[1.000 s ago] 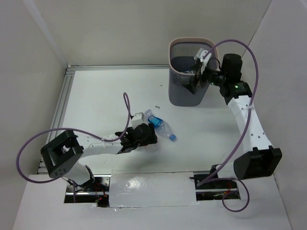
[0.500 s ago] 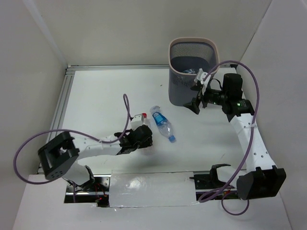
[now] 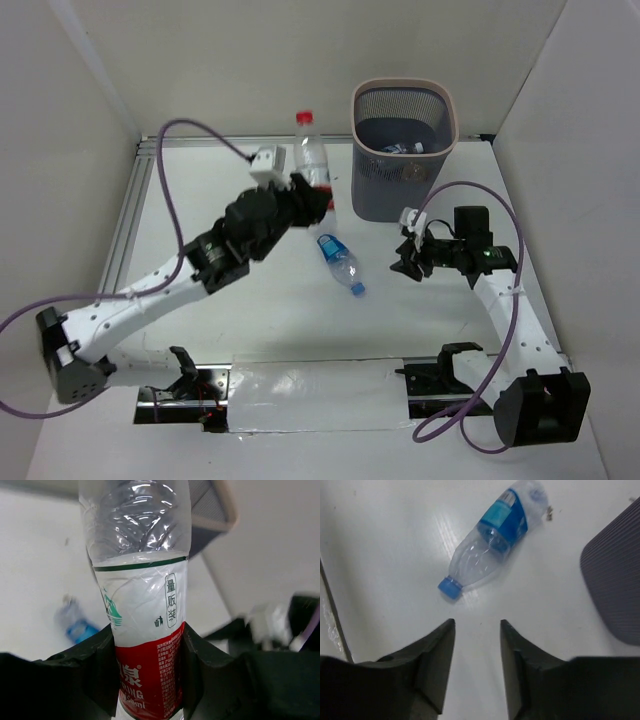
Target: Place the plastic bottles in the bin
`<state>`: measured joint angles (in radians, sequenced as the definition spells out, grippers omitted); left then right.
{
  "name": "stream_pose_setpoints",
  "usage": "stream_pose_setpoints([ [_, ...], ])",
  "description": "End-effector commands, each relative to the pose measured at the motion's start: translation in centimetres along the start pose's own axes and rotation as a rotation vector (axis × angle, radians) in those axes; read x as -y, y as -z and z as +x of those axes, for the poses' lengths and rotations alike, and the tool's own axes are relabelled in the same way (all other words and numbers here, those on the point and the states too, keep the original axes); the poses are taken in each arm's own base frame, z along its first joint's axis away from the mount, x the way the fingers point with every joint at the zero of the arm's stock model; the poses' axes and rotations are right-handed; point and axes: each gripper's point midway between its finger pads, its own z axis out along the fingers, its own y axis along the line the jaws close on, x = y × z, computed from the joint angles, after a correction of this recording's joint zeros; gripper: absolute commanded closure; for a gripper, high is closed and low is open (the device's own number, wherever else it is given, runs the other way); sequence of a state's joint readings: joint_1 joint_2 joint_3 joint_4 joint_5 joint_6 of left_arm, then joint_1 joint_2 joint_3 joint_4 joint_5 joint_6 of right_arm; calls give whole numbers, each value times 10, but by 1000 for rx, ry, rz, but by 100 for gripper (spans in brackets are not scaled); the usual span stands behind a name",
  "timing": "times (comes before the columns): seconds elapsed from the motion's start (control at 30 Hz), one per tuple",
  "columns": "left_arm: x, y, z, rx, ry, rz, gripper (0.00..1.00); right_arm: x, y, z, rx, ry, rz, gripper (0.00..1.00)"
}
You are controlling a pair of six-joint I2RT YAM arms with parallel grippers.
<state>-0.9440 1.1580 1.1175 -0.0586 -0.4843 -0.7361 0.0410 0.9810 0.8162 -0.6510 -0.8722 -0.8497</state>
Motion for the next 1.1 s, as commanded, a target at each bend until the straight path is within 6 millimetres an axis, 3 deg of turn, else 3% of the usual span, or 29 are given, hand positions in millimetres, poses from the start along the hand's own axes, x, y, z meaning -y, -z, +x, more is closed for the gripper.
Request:
stream_pose_setpoints([
  [0.0, 64, -40, -80, 172, -82, 205, 90, -11, 2, 15, -35, 44, -21, 46],
  [0.07, 74, -65, -106, 212, -88, 241, 90, -15, 0, 26, -60, 37, -37, 28],
  [0.1, 93, -86, -115, 214, -90, 292, 90, -14, 0, 28, -67, 37, -31, 24],
  [0.17, 105, -108, -131, 244, -104, 324, 88, -17, -2, 37, -82, 24, -35, 18],
  [0.2, 124, -107, -159, 303, -107, 354, 88, -14, -2, 33, -70, 32, -20, 11],
  [0.23, 117, -139, -144, 280, -115, 328, 85, -13, -4, 35, -66, 25, -15, 6],
  [0.27, 122, -148, -143, 278, -116, 343, 82, -14, -4, 36, -62, 23, -10, 0],
  [0.3, 130, -150, -162, 327, -87, 364, 80, -15, -5, 38, -61, 2, -8, 0],
  [0.33, 131, -159, -160, 331, -77, 368, 80, -14, -4, 35, -51, 10, 4, 0],
  [0.37, 127, -181, -144, 315, -80, 359, 80, -12, -4, 36, -51, 22, 17, 0],
  [0.43, 127, -192, -154, 377, -69, 339, 70, -14, -5, 37, -51, 8, 27, 0],
  [0.47, 127, -199, -149, 385, -76, 328, 64, -14, -5, 41, -61, -2, 36, 0],
  [0.5, 117, -220, -131, 364, -90, 296, 57, -8, -5, 39, -59, 8, 59, 0],
  [0.53, 117, -223, -140, 402, -94, 275, 50, -9, -3, 37, -53, -4, 65, 0],
  [0.57, 119, -228, -137, 409, -87, 268, 44, -8, -4, 35, -47, -19, 71, 0],
  [0.63, 102, -248, -125, 403, -110, 190, 22, -8, -4, 28, -8, -85, 74, 0],
  [0.7, 103, -255, -111, 390, -112, 182, 18, -22, -9, 24, 25, -118, -17, 0],
  [0.83, 106, -257, -117, 402, -130, 183, 1, -19, -13, 22, 39, -128, -36, 12],
  [0.87, 109, -257, -116, 396, -133, 195, 1, -17, -15, 26, 30, -130, -30, 13],
  [0.97, 110, -242, -133, 415, -143, 203, 1, -9, -22, 30, 18, -123, -10, 17],
  [1.0, 108, -241, -125, 388, -168, 214, 1, -12, -27, 29, 13, -122, -23, 17],
  [1.03, 120, -215, -150, 422, -175, 239, 1, -8, -34, 30, 7, -117, -20, 17],
  [1.07, 121, -202, -160, 432, -187, 240, 1, -7, -39, 29, 4, -117, -20, 17],
])
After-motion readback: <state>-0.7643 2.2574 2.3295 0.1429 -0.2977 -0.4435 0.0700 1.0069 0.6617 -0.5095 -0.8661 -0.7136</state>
